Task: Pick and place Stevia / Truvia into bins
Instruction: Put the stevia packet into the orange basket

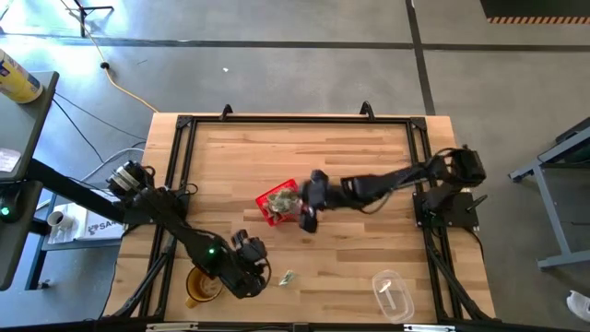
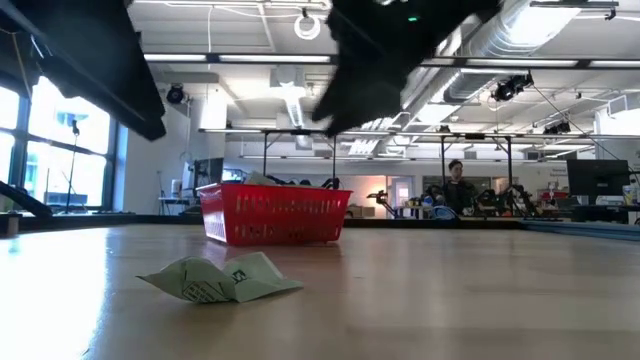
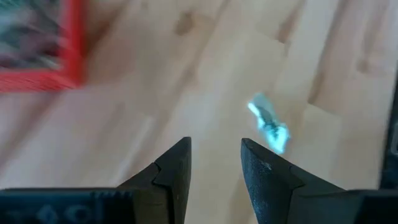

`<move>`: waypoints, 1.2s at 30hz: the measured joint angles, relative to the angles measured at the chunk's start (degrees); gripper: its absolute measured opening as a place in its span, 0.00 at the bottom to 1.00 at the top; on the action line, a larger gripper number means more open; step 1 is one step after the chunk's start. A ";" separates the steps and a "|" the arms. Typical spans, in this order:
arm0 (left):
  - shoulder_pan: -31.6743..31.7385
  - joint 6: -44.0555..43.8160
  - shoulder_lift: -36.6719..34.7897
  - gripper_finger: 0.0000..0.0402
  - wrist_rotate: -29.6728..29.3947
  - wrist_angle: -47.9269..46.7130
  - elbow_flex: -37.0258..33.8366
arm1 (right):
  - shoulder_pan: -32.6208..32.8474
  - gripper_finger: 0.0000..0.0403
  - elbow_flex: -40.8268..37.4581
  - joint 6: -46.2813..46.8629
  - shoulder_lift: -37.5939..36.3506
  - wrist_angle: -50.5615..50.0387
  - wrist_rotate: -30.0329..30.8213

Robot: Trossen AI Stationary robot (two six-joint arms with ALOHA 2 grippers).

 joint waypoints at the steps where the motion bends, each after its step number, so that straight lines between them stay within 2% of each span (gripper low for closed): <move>1: 0.48 -0.62 0.67 0.43 1.76 1.46 -0.02 | 1.47 0.67 0.00 -0.69 -0.79 -3.42 1.94; 5: 3.33 -3.46 2.78 0.43 9.24 7.59 0.02 | 7.12 0.70 -0.54 0.60 -2.70 -14.98 9.44; 10: 6.59 -8.62 6.44 0.43 17.83 17.40 0.22 | 13.43 0.70 -0.68 10.74 -2.43 -24.19 11.54; 16: 7.78 -11.64 12.51 0.43 21.09 14.53 5.68 | 20.10 0.71 -0.66 20.28 -2.43 -28.76 16.25; 24: 7.78 -10.65 18.62 0.43 20.96 10.83 11.79 | 23.83 0.71 -0.61 26.15 -2.43 -30.50 17.96; 26: 7.78 -9.76 20.07 0.43 19.86 8.40 12.49 | 23.85 0.71 -0.61 27.23 -2.43 -30.60 18.41; 31: 7.70 -6.52 22.88 0.42 15.47 10.00 13.49 | 23.85 0.71 -0.61 31.06 -2.43 -31.01 21.14; 33: 7.69 -5.26 23.09 0.38 12.64 9.09 13.60 | 23.85 0.70 -0.61 32.19 -2.43 -31.15 21.40; 36: 8.21 -2.76 22.77 0.24 10.68 6.50 13.44 | 23.85 0.70 -0.61 33.11 -2.43 -31.74 21.57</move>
